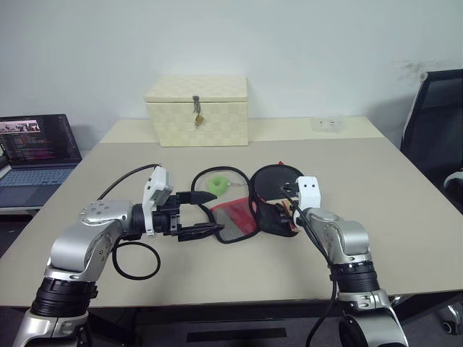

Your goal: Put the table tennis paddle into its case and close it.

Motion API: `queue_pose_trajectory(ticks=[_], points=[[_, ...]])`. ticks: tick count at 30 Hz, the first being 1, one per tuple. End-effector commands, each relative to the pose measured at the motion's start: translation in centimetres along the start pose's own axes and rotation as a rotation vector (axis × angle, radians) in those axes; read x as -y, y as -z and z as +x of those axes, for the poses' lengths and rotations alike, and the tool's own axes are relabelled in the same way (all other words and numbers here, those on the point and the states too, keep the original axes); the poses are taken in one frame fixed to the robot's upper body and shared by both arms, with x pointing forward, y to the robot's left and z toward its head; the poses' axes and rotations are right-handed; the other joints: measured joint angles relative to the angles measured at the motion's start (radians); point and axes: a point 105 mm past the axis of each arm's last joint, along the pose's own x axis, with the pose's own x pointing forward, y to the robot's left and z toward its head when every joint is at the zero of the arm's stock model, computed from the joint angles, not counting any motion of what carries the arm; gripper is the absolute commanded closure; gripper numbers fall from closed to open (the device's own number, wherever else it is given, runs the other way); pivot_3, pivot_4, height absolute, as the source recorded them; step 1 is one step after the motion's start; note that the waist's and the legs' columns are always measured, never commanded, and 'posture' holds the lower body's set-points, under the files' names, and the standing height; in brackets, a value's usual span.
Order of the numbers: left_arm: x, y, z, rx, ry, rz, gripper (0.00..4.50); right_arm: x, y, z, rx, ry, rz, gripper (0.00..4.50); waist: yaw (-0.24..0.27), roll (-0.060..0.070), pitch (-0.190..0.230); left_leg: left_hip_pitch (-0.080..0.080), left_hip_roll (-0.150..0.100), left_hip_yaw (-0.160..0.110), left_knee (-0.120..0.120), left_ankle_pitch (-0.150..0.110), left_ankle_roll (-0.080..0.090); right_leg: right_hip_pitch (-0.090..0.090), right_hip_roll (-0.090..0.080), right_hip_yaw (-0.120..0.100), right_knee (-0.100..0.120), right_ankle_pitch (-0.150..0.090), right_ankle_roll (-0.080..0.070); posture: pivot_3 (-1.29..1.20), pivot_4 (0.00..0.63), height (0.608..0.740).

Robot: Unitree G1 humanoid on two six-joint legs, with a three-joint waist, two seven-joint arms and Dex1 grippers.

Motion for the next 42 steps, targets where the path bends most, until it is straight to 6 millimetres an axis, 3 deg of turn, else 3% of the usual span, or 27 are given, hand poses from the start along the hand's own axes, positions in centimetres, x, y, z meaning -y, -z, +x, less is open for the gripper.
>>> queue_pose_trajectory(ticks=[1, 4, 9, 14, 17, 25, 30, 35, 42], points=[[-0.2, -0.8, -0.3, 0.004, -0.033, 0.045, 0.00, -2.3, -2.5, -2.6, 0.109, -0.179, -0.108, 0.04, 0.000, 0.000, 0.000, 0.000, 0.000, 0.000, 0.000, 0.000, 0.000, 0.000, 0.000, 0.000, 0.000, 0.000, 0.000, 0.00, 0.150, 0.740], [-0.8, -0.2, -0.6, -0.018, -0.074, 0.035, 0.00, -2.1, -3.1, -5.0, 0.152, -0.297, -0.198, 0.04, 0.006, 0.000, 0.000, 0.000, 0.000, -0.001, 0.000, 0.000, 0.000, 0.001, 0.000, -0.001, -0.001, 0.000, 0.000, 0.00, 0.150, 0.740], [-3.0, 1.7, -1.4, -0.089, -0.207, 0.038, 0.00, 1.2, -4.2, -7.6, 0.166, -0.334, -0.262, 0.04, 0.006, 0.000, 0.000, 0.001, -0.002, -0.001, 0.001, 0.000, 0.000, 0.002, 0.000, -0.001, 0.000, 0.000, 0.000, 0.00, 0.150, 0.740], [-4.4, 2.6, -1.6, -0.117, -0.269, 0.059, 0.00, 4.0, -3.9, -7.5, 0.121, -0.261, -0.287, 0.04, 0.004, -0.001, 0.000, 0.002, -0.004, 0.000, 0.001, 0.000, 0.000, 0.002, 0.000, -0.001, 0.000, 0.000, 0.000, 0.00, 0.150, 0.740], [-4.4, 2.8, -1.5, -0.115, -0.260, 0.058, 0.00, 5.4, -2.2, -6.4, 0.054, -0.193, -0.251, 0.04, 0.004, -0.001, 0.000, 0.002, -0.004, -0.001, 0.001, 0.000, 0.000, 0.002, 0.000, -0.001, 0.000, 0.000, 0.000, 0.00, 0.150, 0.740], [-1.4, 1.5, -1.4, -0.051, -0.081, -0.019, 0.00, 3.9, 2.1, -6.7, -0.069, -0.306, -0.211, 0.04, 0.004, -0.001, 0.000, 0.001, -0.002, -0.001, 0.001, 0.000, 0.000, 0.002, 0.000, -0.001, 0.000, 0.000, 0.000, 0.00, 0.150, 0.740], [-1.5, 1.6, -1.5, -0.057, -0.094, -0.020, 0.00, 3.7, 2.7, -7.1, -0.094, -0.348, -0.207, 0.04, 0.005, -0.001, -0.001, 0.002, -0.003, -0.001, 0.002, 0.000, 0.000, 0.003, 0.000, -0.001, 0.000, 0.000, 0.000, 0.00, 0.150, 0.740], [-1.5, 1.7, -1.4, -0.061, -0.094, -0.020, 0.00, 3.1, 3.3, -5.9, -0.104, -0.322, -0.206, 0.04, 0.004, -0.001, -0.001, 0.002, -0.003, -0.001, 0.002, 0.000, 0.000, 0.003, 0.000, -0.001, 0.000, 0.000, 0.000, 0.00, 0.150, 0.740], [-1.5, 1.5, -1.4, -0.062, -0.097, -0.009, 0.00, 0.6, 3.0, -5.4, -0.090, -0.378, -0.221, 0.04, 0.004, -0.001, -0.001, 0.002, -0.003, -0.001, 0.002, 0.000, 0.000, 0.003, 0.000, -0.001, 0.000, 0.000, 0.000, 0.00, 0.150, 0.740]])
